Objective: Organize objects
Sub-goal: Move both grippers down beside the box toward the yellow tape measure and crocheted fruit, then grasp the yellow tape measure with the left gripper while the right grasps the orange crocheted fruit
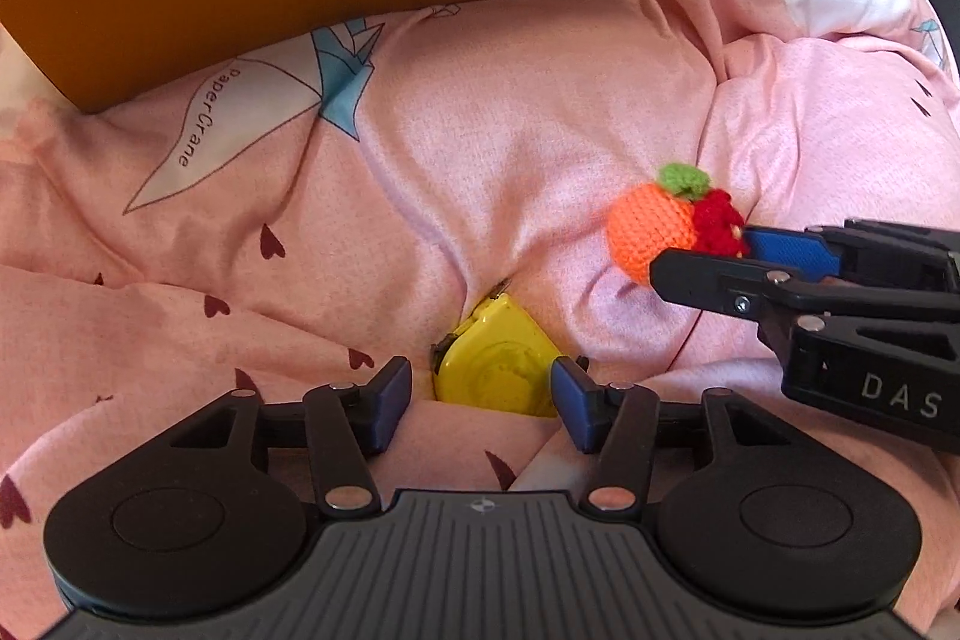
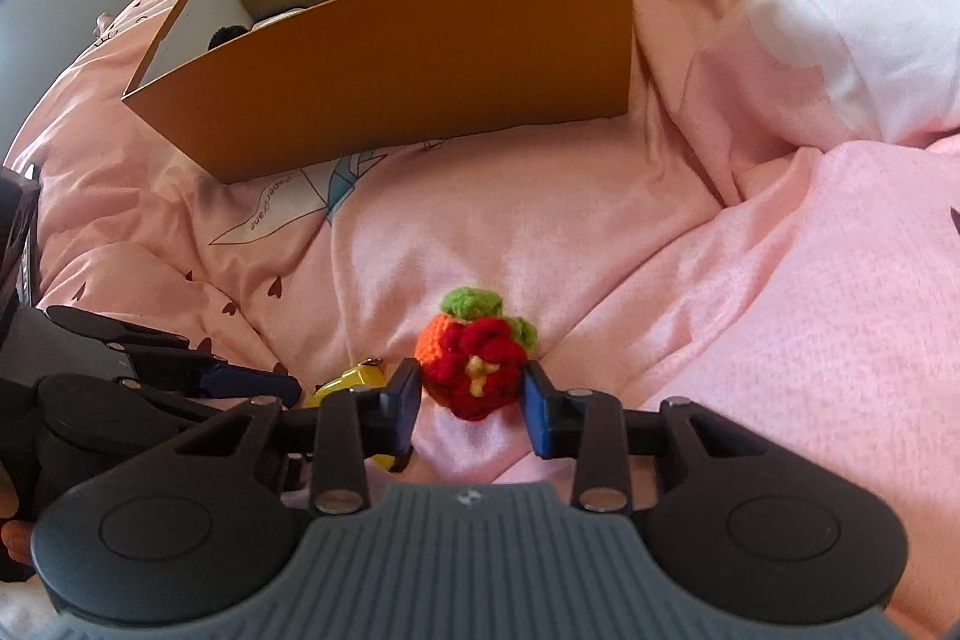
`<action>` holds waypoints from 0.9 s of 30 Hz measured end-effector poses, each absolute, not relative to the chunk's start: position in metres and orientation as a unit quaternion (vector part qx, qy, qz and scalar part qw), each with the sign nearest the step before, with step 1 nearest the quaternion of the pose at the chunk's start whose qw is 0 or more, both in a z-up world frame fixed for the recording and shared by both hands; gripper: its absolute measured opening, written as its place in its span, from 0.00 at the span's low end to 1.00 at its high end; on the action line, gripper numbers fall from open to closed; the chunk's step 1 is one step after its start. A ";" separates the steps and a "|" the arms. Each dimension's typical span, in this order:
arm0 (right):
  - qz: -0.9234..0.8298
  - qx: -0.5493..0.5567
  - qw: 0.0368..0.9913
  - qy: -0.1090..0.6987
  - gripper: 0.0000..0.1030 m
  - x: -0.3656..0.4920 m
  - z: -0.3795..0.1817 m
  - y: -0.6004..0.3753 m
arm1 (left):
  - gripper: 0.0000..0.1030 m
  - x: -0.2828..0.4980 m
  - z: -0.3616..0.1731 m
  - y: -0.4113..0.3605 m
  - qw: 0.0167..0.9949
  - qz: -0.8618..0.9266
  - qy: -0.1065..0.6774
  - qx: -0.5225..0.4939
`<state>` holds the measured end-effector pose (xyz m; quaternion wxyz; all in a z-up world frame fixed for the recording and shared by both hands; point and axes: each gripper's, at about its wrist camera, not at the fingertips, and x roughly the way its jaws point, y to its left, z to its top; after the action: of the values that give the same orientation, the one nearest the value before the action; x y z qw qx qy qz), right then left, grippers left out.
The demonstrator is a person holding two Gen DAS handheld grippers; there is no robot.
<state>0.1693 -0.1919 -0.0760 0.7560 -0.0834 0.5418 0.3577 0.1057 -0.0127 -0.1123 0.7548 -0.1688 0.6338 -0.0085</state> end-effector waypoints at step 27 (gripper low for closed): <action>0.357 -0.075 0.766 0.529 0.36 0.171 -0.074 -0.194 | 0.60 0.098 -0.102 0.012 0.778 0.036 0.580 -0.239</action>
<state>0.1710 -0.1939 -0.0741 0.7662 -0.0748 0.5293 0.3565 0.0984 0.0123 -0.1017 0.7783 -0.2387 0.5796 0.0357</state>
